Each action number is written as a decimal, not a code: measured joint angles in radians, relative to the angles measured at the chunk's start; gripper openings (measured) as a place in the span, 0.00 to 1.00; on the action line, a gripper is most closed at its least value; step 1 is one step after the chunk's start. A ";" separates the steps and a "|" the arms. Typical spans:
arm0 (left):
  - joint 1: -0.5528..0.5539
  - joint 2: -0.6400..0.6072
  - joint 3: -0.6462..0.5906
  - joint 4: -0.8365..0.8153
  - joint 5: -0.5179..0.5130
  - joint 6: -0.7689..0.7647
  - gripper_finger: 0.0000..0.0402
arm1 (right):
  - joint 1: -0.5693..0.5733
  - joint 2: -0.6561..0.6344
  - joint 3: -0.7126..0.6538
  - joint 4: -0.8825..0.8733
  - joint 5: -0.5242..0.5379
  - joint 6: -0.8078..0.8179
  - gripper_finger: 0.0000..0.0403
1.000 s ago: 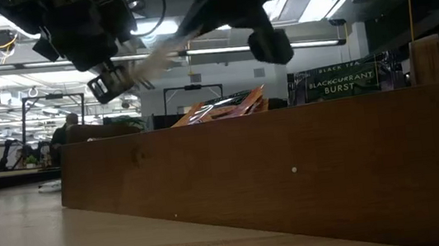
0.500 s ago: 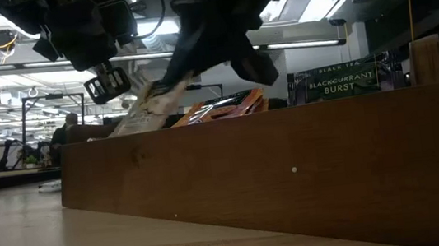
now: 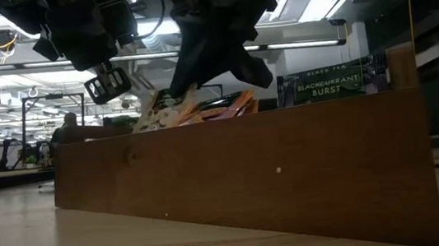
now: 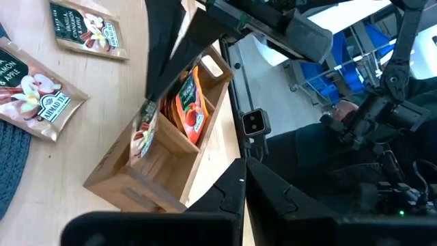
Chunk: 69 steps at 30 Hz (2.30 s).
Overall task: Pick & Place Tea
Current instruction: Put the brown tea bag into the left section of the wooden organizer
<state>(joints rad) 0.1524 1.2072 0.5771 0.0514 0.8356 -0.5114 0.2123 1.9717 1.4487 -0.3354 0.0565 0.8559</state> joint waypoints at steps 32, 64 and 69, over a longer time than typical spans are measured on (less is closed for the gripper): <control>-0.023 0.000 0.001 0.020 -0.097 0.008 0.01 | -0.001 -0.001 0.000 -0.091 -0.053 0.001 0.22; 0.056 0.384 0.064 0.236 -0.306 -0.202 0.02 | -0.119 -0.177 -0.404 0.266 -0.085 0.134 0.22; 0.081 0.436 0.111 0.214 -0.308 -0.168 0.03 | -0.163 -0.172 -0.448 0.274 -0.086 0.141 0.22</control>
<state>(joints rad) 0.2332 1.6435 0.6884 0.2658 0.5274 -0.6797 0.0488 1.7992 1.0011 -0.0617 -0.0299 0.9971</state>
